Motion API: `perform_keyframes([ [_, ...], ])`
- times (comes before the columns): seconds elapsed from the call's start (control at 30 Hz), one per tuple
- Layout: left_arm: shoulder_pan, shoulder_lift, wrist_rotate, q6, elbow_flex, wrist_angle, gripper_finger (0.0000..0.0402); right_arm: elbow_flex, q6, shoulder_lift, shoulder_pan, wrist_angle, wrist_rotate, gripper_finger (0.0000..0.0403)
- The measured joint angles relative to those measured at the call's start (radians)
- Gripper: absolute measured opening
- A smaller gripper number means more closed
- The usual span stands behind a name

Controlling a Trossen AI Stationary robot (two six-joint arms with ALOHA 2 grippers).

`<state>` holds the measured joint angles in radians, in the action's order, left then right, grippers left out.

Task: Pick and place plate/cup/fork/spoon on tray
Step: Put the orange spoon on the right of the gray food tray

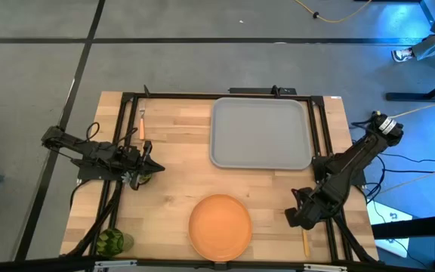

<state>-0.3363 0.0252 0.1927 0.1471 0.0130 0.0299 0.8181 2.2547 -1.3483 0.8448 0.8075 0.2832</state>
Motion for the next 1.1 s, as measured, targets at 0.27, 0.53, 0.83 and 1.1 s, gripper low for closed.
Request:
perform_keyframes([
  [0.27,0.0,0.0,0.0,0.0,0.0,0.0,0.0,-0.095,0.079,0.0,0.037,-0.178,-0.003,0.0097],
  [0.53,0.0,0.0,0.0,0.0,0.0,0.0,0.0,-0.147,0.077,-0.009,0.037,-0.206,-0.03,0.0097],
  [0.83,0.0,0.0,0.0,0.0,0.0,0.0,0.0,-0.152,0.078,-0.1,0.037,-0.256,-0.041,0.0097],
  [1.1,0.0,0.0,0.0,0.0,0.0,0.0,0.0,-0.149,0.078,-0.18,0.037,-0.291,-0.037,0.0097],
])
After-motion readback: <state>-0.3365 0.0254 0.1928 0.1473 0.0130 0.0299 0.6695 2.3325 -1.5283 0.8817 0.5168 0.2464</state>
